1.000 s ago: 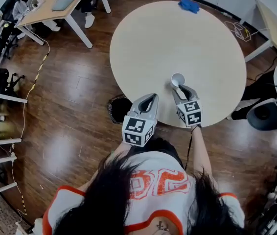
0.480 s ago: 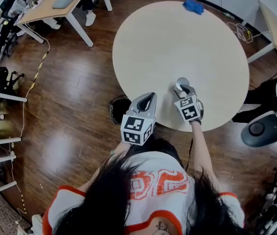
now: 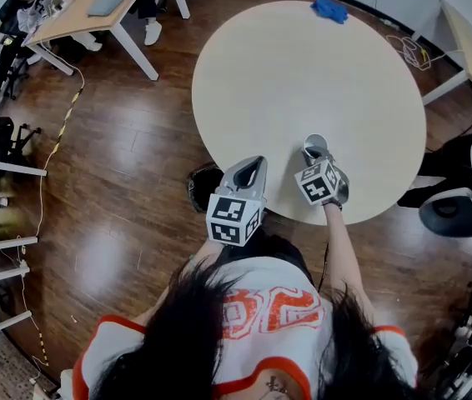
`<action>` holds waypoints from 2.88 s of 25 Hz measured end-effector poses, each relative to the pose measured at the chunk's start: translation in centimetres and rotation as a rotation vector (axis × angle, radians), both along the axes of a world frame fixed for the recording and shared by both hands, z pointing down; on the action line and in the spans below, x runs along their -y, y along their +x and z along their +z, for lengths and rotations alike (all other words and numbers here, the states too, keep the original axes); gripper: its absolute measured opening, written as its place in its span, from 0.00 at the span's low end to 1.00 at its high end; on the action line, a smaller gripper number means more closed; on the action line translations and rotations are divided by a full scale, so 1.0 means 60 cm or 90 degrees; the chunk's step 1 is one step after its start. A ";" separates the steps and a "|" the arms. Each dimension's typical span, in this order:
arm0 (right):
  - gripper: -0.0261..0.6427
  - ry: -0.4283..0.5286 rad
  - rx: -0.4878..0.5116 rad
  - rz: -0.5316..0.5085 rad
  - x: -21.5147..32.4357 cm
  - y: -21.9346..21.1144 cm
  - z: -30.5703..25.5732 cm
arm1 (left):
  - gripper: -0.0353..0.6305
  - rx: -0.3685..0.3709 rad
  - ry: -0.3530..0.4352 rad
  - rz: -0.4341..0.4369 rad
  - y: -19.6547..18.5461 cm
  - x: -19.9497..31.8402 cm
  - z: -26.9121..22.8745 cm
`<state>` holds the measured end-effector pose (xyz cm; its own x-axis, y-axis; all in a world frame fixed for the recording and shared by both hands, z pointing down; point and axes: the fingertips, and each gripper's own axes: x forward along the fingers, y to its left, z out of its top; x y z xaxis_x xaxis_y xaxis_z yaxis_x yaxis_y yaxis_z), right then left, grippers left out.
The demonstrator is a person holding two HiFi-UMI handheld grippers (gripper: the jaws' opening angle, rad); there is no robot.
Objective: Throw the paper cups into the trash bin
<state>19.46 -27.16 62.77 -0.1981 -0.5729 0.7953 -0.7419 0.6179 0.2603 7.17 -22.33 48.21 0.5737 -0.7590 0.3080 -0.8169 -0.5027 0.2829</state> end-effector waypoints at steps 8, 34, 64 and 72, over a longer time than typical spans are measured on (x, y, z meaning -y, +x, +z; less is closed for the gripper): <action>0.09 0.000 0.052 0.025 -0.006 -0.003 -0.016 | 0.05 0.000 0.003 -0.006 0.000 0.000 -0.005; 0.08 0.042 0.238 -0.001 -0.176 -0.018 -0.116 | 0.05 0.010 0.026 -0.107 0.032 -0.138 -0.030; 0.08 0.022 0.327 -0.111 -0.215 -0.245 -0.169 | 0.05 0.014 0.025 -0.243 -0.172 -0.149 -0.033; 0.08 0.005 0.321 -0.118 -0.214 -0.358 -0.148 | 0.05 0.010 0.017 -0.247 -0.282 -0.130 -0.022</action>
<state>-2.01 -14.29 53.88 -0.6526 -0.4976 0.5714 -0.6550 0.7496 -0.0953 -9.78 -14.51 46.90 0.2383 -0.9264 0.2915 -0.9517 -0.1630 0.2600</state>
